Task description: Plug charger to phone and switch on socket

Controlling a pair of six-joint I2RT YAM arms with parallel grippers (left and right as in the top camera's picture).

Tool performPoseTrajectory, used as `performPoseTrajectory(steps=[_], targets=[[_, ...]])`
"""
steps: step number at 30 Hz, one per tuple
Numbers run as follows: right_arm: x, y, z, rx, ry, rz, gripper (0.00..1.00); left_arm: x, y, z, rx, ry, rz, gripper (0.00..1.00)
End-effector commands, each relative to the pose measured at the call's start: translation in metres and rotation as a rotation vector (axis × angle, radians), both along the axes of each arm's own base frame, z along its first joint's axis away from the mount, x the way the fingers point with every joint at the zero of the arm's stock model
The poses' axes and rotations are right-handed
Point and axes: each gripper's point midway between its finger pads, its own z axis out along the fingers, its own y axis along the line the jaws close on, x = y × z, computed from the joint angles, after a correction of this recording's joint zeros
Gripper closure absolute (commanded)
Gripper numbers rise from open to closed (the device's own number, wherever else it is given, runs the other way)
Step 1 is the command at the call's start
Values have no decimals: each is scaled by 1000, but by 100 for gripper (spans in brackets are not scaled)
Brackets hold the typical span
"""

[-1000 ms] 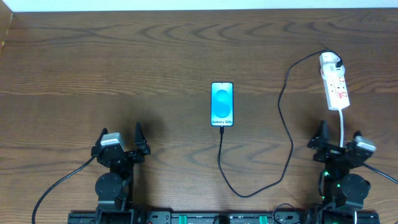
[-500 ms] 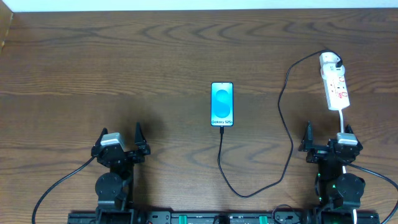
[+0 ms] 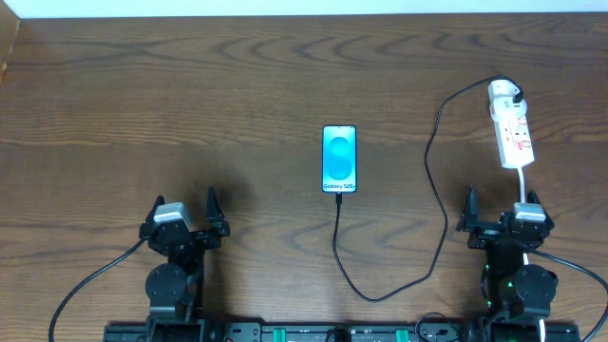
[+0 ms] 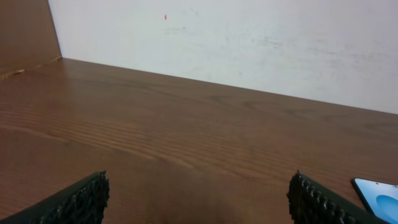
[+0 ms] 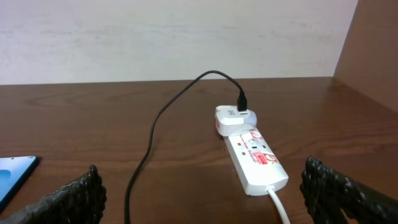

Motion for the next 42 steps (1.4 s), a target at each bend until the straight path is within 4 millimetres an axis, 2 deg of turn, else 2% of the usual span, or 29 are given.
performPoseTrajectory(steps=[1, 9, 42], targets=[[0, 2, 0, -15, -3, 8, 1, -1, 2, -18, 16, 49, 9, 8], [1, 16, 1, -15, -3, 67, 1, -1, 2, -18, 16, 49, 9, 8], [1, 16, 0, -15, -3, 67, 1, -1, 2, -18, 16, 49, 9, 8]])
